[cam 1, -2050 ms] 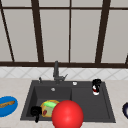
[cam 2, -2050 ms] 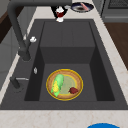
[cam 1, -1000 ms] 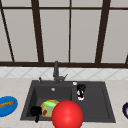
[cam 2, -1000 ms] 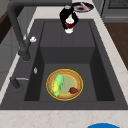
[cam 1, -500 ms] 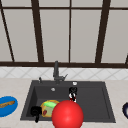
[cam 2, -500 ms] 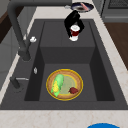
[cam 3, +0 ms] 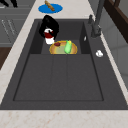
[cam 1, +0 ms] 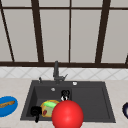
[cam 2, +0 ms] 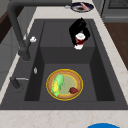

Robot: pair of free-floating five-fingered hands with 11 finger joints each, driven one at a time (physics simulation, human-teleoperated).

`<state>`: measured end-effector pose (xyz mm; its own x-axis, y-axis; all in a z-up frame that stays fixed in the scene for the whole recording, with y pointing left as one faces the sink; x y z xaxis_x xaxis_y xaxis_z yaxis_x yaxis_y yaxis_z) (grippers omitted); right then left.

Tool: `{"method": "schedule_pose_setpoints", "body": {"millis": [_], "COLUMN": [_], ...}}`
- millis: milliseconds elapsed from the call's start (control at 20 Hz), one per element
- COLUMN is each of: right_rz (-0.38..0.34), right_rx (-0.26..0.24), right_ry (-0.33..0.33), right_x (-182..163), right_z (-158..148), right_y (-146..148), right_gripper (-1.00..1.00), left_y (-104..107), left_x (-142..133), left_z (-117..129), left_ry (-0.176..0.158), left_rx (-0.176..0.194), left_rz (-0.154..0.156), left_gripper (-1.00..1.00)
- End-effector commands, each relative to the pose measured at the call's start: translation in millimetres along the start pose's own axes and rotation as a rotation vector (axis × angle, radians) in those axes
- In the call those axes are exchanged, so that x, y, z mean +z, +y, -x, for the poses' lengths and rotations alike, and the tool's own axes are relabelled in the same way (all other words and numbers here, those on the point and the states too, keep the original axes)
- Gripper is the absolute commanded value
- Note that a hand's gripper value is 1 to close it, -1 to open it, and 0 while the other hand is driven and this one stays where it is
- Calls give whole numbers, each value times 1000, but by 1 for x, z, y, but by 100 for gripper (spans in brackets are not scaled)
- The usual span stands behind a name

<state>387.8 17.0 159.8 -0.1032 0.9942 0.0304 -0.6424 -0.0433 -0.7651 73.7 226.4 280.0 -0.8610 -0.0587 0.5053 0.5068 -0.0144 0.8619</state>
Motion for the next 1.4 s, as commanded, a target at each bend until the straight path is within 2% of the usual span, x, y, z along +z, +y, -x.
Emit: {"method": "schedule_pose_setpoints", "body": {"millis": [0, 200, 500, 650, 950, 1050, 1150, 1250, 1300, 1350], "right_rz": [19, 7, -21, -56, -92, -79, -40, 10, -11, -12], "right_rx": [-40, -62, -65, -71, -73, -40, -56, -23, -64, -44], "right_ry": [-21, -47, -55, -60, -117, -135, -145, -124, -136, -133], "right_x": [-1, -17, -51, -75, -126, -140, -138, -136, -142, -143], "right_z": [-27, -56, -97, -110, -126, -123, -119, -125, -123, -124], "right_y": [17, 39, 68, 75, 93, 104, 105, 101, 105, 106], "right_gripper": [100, 100, 100, 100, 100, 100, 100, 100, 100, 100], "left_y": [0, 0, 0, 0, 0, 0, 0, 0, 0, 0], "left_x": [0, 0, 0, 0, 0, 0, 0, 0, 0, 0], "left_z": [0, 0, 0, 0, 0, 0, 0, 0, 0, 0], "left_ry": [0, 0, 0, 0, 0, 0, 0, 0, 0, 0], "left_rx": [0, 0, 0, 0, 0, 0, 0, 0, 0, 0], "left_rz": [0, 0, 0, 0, 0, 0, 0, 0, 0, 0], "left_gripper": [0, 0, 0, 0, 0, 0, 0, 0, 0, 0]}}
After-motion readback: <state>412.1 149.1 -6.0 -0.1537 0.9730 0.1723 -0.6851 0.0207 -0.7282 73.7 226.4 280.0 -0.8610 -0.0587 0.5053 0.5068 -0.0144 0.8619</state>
